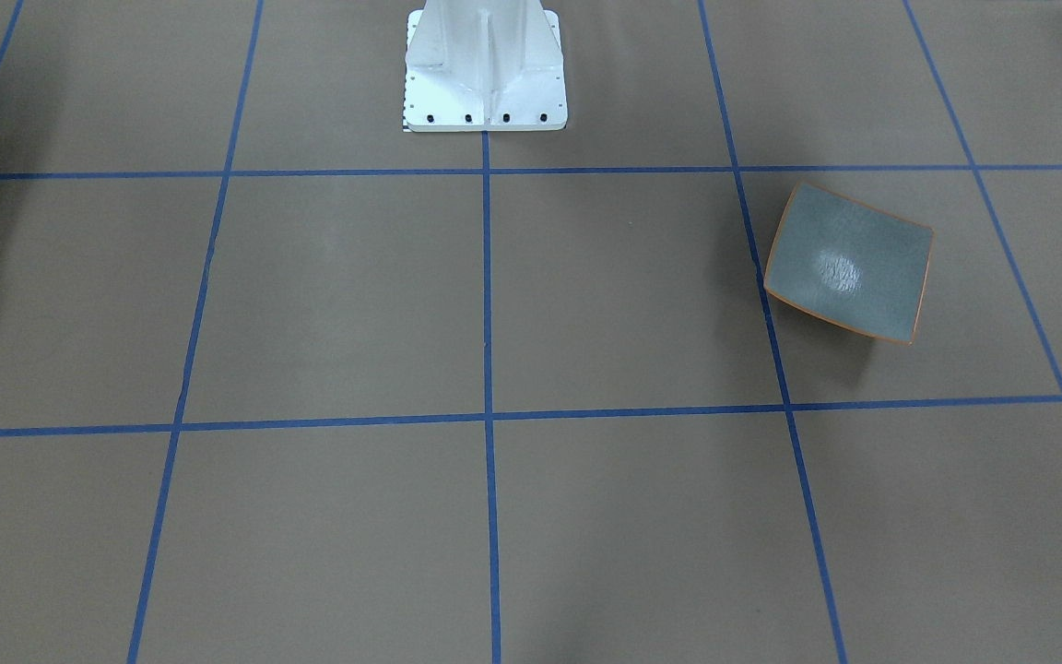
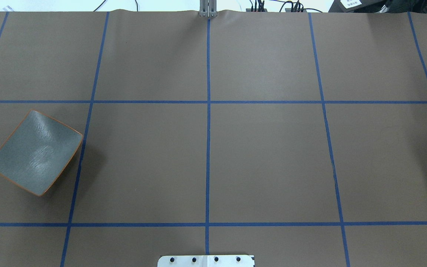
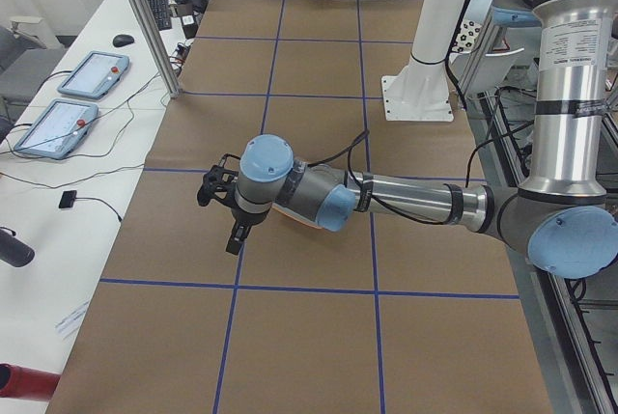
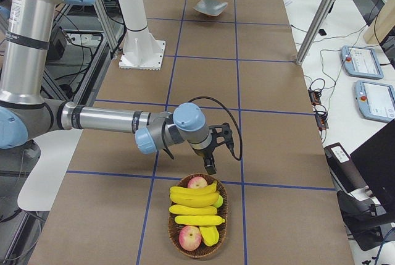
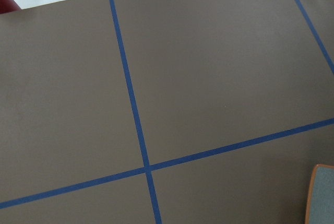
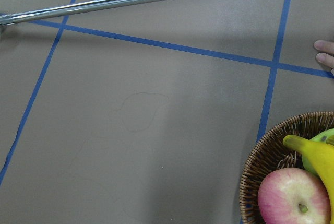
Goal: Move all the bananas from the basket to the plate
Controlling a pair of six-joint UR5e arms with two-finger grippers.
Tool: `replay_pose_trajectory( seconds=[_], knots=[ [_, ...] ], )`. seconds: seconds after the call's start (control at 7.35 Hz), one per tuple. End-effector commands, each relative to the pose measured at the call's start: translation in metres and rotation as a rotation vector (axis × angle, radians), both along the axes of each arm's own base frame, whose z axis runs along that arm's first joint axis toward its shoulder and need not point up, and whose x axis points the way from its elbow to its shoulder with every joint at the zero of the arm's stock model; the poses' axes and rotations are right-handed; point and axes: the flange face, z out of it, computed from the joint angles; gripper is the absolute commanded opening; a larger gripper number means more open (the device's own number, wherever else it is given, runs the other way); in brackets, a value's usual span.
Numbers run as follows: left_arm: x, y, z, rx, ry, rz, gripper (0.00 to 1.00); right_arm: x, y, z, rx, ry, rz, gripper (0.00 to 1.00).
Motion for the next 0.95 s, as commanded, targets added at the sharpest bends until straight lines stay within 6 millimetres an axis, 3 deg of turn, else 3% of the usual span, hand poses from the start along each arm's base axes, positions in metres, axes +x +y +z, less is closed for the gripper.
replay_pose_trajectory(
  seconds=[0.0, 0.27, 0.41, 0.82],
  knots=[
    [0.013, -0.001, -0.001, -0.027, -0.006, 0.025, 1.00, -0.006, -0.030, -0.014, -0.104, -0.016, -0.039, 1.00],
    [0.020, 0.006, 0.004, -0.036, 0.002, 0.042, 1.00, 0.004, -0.023, -0.016, -0.101, -0.039, -0.024, 1.00],
    [0.021, 0.006, 0.006, -0.040, 0.002, 0.043, 1.00, 0.003, -0.012, -0.022, -0.091, -0.049, -0.027, 1.00],
    [0.033, 0.013, 0.014, -0.057, 0.012, 0.072, 1.00, 0.003, -0.006, -0.028, -0.078, -0.051, -0.027, 1.00]
  ],
)
